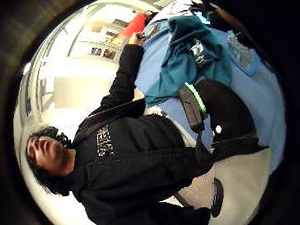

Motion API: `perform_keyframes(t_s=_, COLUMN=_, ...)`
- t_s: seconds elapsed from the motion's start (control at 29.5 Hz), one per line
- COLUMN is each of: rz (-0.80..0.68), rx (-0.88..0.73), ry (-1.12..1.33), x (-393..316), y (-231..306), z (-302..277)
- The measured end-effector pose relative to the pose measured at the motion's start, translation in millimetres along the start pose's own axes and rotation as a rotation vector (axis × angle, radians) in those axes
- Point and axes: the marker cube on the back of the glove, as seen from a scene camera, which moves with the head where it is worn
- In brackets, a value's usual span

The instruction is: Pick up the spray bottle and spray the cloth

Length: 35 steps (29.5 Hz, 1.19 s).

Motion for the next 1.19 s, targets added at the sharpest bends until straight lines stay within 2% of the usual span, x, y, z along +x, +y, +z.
perform_keyframes(t_s=0.27, rz=0.101, rx=0.046, ry=-0.090, x=56.3, y=-23.1, z=-18.0)
perform_keyframes(t_s=0.51, rz=0.134, rx=0.168, ry=-0.276, x=82.8, y=-69.1, z=-23.0)
perform_keyframes(t_s=0.71, rz=0.118, rx=0.159, ry=-0.374, x=99.3, y=-71.8, z=-15.1)
perform_keyframes(t_s=1.19, rz=-0.072, rx=0.183, ry=-0.994, x=91.5, y=-110.2, z=4.9)
